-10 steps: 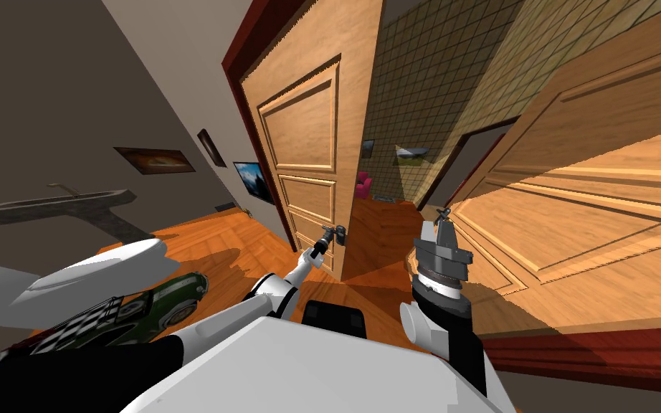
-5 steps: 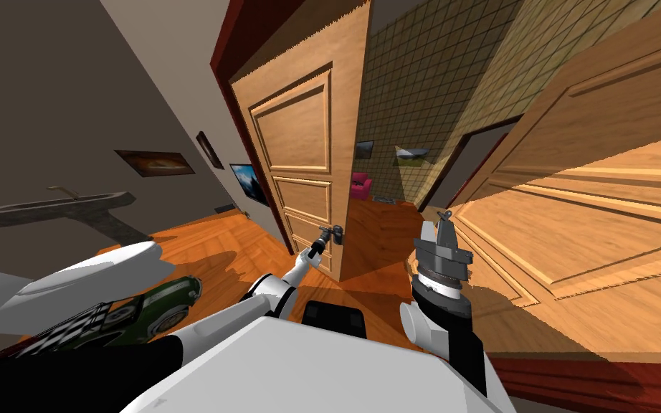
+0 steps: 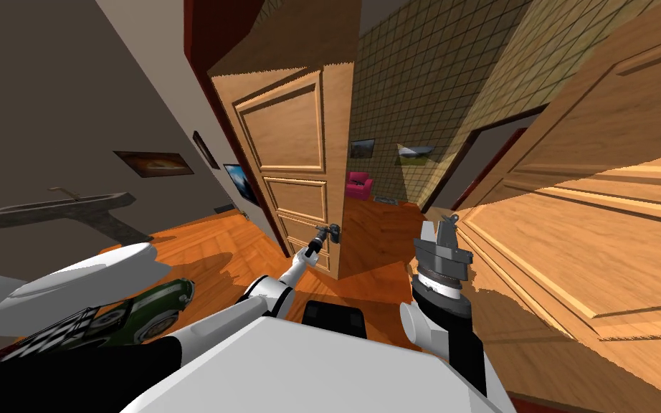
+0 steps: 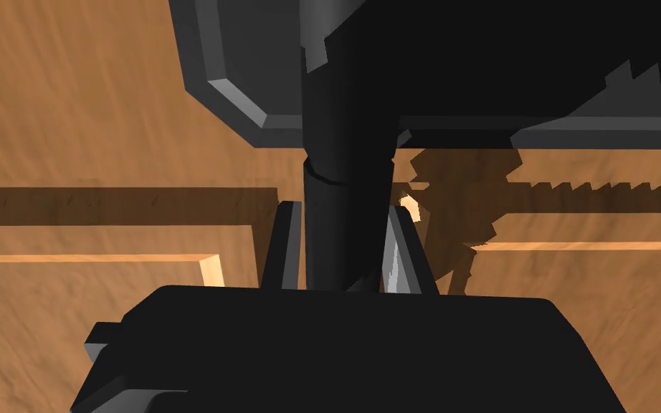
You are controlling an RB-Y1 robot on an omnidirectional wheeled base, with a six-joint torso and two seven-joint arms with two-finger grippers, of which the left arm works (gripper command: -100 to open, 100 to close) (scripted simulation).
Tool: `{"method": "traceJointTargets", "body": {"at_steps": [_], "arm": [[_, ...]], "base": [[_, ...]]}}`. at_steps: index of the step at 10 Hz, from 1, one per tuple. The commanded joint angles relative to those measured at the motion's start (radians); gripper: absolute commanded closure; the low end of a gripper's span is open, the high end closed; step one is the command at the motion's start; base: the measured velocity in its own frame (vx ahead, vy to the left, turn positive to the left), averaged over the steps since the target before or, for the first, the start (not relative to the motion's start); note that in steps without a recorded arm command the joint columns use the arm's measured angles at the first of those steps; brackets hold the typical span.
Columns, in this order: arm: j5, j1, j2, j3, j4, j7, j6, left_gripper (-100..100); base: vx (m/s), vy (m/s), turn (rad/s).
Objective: Push the door open
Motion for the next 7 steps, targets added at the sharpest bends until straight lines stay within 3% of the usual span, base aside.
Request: {"method": "traceJointTargets", "body": {"at_steps": [1, 2, 4, 7], "arm": [[0.01, -0.025, 0.014, 0.025, 0.037, -0.012, -0.021, 100], [0.02, -0.022, 0.025, 0.045, 0.035, -0.023, -0.019, 100], [0.02, -0.022, 0.025, 0.045, 0.035, -0.023, -0.019, 100], [0.041, -0.017, 0.042, 0.087, 0.03, -0.046, -0.014, 100]], "base": [[0.092, -0.087, 0.028], [0.131, -0.127, 0.046], [0.1, -0.088, 0.039], [0.128, -0.14, 0.081]]}}
